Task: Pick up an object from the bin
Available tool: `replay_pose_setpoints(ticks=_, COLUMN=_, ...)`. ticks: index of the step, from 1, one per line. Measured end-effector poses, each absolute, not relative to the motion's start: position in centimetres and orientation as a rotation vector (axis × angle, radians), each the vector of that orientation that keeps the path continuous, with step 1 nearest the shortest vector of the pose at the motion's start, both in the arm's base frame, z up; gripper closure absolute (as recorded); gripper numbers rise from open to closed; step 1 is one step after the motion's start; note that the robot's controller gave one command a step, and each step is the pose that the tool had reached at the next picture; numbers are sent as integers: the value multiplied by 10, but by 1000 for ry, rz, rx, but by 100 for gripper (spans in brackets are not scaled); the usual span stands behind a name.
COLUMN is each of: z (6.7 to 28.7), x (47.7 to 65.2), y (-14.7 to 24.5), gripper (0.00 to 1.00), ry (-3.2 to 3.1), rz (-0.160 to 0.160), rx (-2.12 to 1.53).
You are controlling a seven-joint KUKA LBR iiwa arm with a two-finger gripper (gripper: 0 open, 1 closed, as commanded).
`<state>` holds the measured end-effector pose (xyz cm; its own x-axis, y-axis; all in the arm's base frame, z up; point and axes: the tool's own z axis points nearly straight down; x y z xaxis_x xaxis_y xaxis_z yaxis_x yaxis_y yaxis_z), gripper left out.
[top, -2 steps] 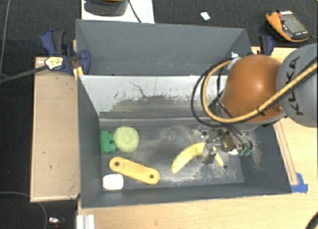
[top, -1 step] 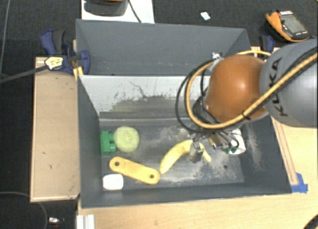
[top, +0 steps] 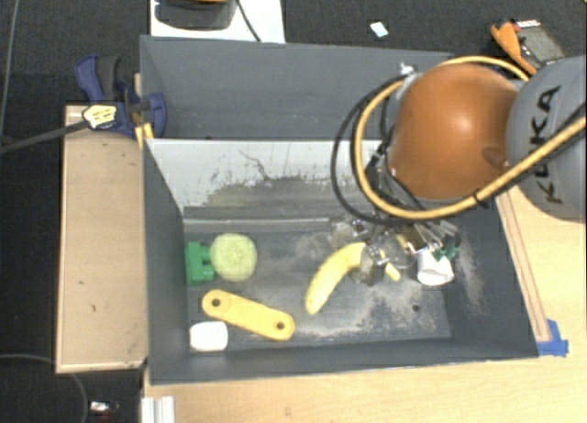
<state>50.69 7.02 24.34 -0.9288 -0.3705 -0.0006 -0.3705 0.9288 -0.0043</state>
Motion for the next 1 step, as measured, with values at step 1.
replay_pose_setpoints(ticks=1, z=282, x=520, y=75, gripper=100, ry=3093, rz=-3, rx=-556)
